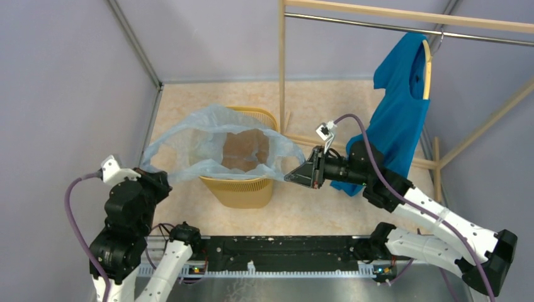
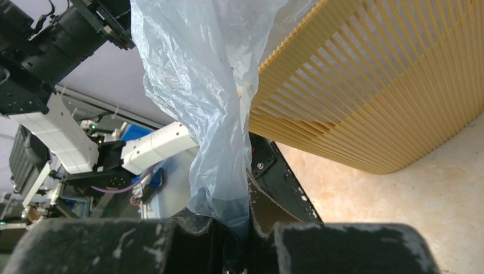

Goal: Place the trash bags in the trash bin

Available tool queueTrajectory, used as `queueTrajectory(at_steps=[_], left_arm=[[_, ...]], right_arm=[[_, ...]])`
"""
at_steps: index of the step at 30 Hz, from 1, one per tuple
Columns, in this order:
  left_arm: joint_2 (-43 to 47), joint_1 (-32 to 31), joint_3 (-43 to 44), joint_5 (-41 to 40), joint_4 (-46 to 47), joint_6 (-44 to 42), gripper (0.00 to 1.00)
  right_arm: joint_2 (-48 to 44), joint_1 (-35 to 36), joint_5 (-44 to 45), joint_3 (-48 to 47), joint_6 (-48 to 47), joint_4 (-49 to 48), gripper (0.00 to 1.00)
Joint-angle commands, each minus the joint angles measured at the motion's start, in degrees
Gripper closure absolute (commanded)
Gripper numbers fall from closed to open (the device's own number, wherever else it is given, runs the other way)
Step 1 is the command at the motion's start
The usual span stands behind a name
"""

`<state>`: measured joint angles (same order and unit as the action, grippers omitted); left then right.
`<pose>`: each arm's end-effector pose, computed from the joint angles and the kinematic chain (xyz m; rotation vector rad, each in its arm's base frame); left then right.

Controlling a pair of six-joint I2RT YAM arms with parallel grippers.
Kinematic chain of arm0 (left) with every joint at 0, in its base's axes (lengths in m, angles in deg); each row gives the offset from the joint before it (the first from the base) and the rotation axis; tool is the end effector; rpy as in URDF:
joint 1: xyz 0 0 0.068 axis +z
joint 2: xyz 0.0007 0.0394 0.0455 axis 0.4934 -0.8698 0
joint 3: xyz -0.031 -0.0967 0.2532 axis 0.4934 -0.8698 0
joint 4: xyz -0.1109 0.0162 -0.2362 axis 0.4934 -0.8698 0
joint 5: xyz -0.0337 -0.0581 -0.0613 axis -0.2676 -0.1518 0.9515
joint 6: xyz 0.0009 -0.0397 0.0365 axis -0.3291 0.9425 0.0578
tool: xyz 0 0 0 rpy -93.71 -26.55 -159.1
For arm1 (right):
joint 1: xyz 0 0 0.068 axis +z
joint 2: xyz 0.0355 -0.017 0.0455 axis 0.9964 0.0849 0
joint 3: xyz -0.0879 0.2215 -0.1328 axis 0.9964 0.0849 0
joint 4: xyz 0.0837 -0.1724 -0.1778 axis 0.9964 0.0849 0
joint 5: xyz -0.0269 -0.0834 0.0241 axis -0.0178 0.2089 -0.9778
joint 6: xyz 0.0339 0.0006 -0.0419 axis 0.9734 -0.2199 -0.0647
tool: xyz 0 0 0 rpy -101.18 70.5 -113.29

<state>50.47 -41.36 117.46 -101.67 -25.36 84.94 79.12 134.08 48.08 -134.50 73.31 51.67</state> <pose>0.0164 0.0105 0.3938 -0.6988 1.7575 -0.2328 0.1203 0.1601 0.3432 -0.4601 1.9113 1.4824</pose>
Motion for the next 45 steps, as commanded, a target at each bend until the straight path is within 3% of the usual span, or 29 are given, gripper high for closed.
queueTrajectory(at_steps=[1,11,13,16,23,26,33,45], left_arm=[[-0.13,-0.12,-2.58,-2.16,0.49,2.08,1.0],[-1.87,-0.18,0.66,-6.91,-8.24,3.13,1.0],[-1.46,-0.25,1.32,-5.16,-7.43,3.0,1.0],[-0.44,-0.25,1.72,0.99,-2.95,2.24,1.0],[2.14,-0.23,0.24,7.81,2.87,-0.07,0.92],[3.21,-0.25,-1.38,6.42,1.05,1.45,0.9],[2.59,-0.25,-2.26,2.0,-2.9,4.73,0.99],[0.92,-0.25,0.15,-3.51,-5.86,4.38,0.94]], right_arm=[[-0.36,-0.35,-0.53,0.57,-3.52,-0.45,0.9],[-1.56,-0.37,2.19,0.23,-7.66,4.19,0.91],[-1.96,-0.35,2.28,0.29,-7.91,4.16,0.91],[-1.75,-0.35,0.97,-0.44,-7.1,3.39,1.0],[-4.71,-0.35,1.78,-1.06,-8.81,5.29,1.0],[-6.08,-0.35,6.67,-0.97,-10.79,9.72,1.0],[-6.2,-0.35,7.08,2.23,-11.07,10.14,1.0],[-3.81,-0.35,5.6,1.5,-10.29,6.92,1.0]])
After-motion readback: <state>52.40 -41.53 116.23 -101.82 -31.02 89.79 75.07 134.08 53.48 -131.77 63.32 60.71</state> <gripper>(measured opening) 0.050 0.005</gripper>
